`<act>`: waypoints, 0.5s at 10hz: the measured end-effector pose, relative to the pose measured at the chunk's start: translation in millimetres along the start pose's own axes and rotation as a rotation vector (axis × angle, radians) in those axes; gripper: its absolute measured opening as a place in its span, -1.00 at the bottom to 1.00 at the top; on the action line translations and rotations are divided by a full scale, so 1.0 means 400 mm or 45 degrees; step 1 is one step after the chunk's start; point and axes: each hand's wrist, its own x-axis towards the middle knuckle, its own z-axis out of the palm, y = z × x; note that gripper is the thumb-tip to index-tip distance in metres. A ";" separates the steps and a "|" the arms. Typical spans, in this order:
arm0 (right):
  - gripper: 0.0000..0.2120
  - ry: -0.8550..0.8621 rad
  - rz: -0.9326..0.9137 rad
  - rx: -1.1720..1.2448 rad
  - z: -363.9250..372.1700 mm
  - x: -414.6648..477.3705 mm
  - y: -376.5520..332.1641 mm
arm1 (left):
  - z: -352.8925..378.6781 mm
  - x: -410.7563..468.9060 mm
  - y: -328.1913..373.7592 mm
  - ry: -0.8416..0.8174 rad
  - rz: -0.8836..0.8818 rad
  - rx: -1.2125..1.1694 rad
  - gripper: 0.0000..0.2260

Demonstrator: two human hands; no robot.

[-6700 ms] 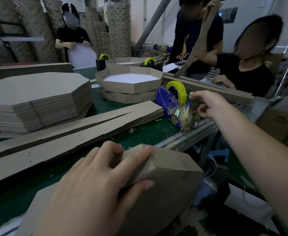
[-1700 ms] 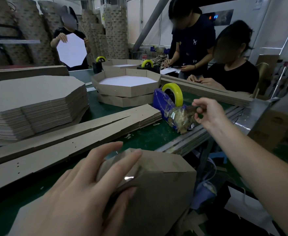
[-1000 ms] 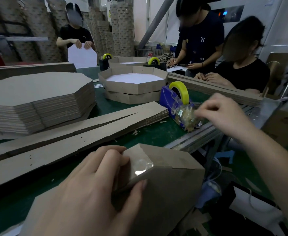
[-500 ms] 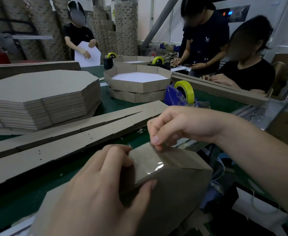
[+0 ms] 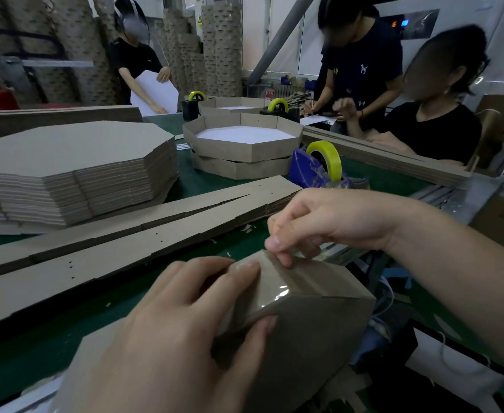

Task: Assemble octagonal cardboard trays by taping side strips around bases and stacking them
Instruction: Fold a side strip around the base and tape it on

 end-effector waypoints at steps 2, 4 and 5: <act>-0.71 -0.013 0.116 -0.083 0.002 -0.007 -0.010 | 0.005 -0.005 -0.005 -0.158 -0.045 0.008 -0.60; -0.69 -0.088 0.236 -0.028 0.002 -0.004 -0.008 | -0.013 -0.004 0.013 -0.261 -0.121 -0.013 -0.56; -0.52 -0.039 0.325 -0.183 -0.002 0.007 0.008 | -0.017 -0.007 0.010 -0.270 -0.139 0.019 -0.53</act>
